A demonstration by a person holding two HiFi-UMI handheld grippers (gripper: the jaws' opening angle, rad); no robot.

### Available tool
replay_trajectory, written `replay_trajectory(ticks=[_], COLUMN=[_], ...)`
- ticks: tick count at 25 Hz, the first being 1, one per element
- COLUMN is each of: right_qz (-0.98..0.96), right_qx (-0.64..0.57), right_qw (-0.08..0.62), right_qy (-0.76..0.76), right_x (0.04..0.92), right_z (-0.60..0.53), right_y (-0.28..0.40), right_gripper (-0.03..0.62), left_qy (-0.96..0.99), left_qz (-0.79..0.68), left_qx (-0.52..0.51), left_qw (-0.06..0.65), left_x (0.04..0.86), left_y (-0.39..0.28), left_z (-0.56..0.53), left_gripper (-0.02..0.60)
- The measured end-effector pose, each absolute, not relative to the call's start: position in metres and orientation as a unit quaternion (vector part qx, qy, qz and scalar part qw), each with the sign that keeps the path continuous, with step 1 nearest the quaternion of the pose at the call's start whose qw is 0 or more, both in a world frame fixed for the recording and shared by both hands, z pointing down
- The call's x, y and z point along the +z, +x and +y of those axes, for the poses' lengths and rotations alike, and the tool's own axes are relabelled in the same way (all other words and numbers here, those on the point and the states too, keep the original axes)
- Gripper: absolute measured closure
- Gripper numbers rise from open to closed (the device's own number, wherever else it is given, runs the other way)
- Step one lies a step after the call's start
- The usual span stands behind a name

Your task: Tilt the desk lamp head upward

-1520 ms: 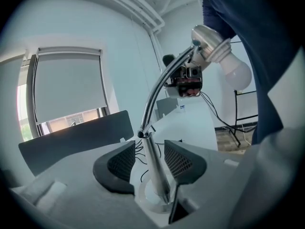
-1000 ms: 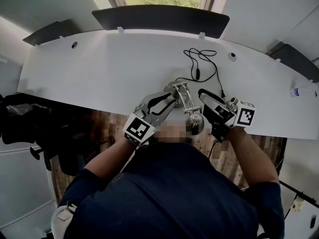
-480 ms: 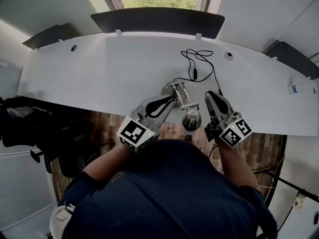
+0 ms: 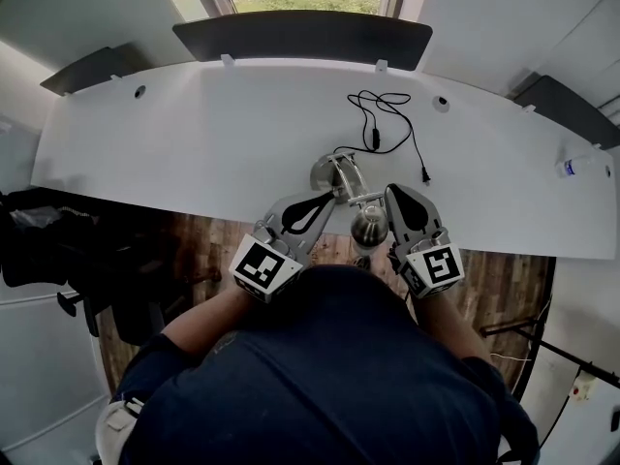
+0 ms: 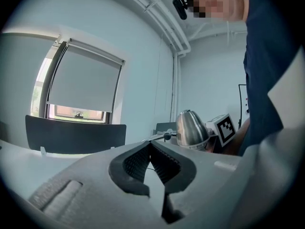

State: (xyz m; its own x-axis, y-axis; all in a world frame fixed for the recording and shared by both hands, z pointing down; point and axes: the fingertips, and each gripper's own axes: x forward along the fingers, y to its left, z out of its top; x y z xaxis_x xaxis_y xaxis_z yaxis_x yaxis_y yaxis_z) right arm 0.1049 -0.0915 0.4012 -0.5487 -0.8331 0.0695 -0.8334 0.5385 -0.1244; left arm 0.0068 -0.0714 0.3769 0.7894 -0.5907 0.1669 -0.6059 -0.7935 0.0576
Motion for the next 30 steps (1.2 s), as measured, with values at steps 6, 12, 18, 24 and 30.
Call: replay_trajectory(ticks=[6, 12, 18, 24, 30], right_qz=[-0.877, -0.876, -0.877, -0.878, -0.88], right_qx=[0.064, 0.076, 0.081, 0.078, 0.082], right_qw=[0.02, 0.026, 0.031, 0.031, 0.034], right_qy=[0.476, 0.477, 0.472, 0.471, 0.467], right_x=[0.404, 0.413, 0.419, 0.416, 0.419], right_z=[-0.084, -0.082, -0.08, -0.08, -0.079], right_y=[0.098, 0.1, 0.1, 0.1, 0.1], right_gripper=[0.583, 0.585, 0.585, 0.585, 0.585], left_qy=[0.949, 0.949, 0.949, 0.948, 0.947], left_qz=[-0.305, -0.306, -0.306, -0.309, -0.31], left_qx=[0.066, 0.055, 0.062, 0.061, 0.06], left_qw=[0.046, 0.057, 0.046, 0.051, 0.051], left_x=[0.379, 0.379, 0.381, 0.38, 0.381], left_y=[0.013, 0.016, 0.017, 0.017, 0.017], left_z=[-0.066, -0.066, -0.067, -0.067, -0.067], left_gripper=[0.574, 0.574, 0.574, 0.574, 0.574])
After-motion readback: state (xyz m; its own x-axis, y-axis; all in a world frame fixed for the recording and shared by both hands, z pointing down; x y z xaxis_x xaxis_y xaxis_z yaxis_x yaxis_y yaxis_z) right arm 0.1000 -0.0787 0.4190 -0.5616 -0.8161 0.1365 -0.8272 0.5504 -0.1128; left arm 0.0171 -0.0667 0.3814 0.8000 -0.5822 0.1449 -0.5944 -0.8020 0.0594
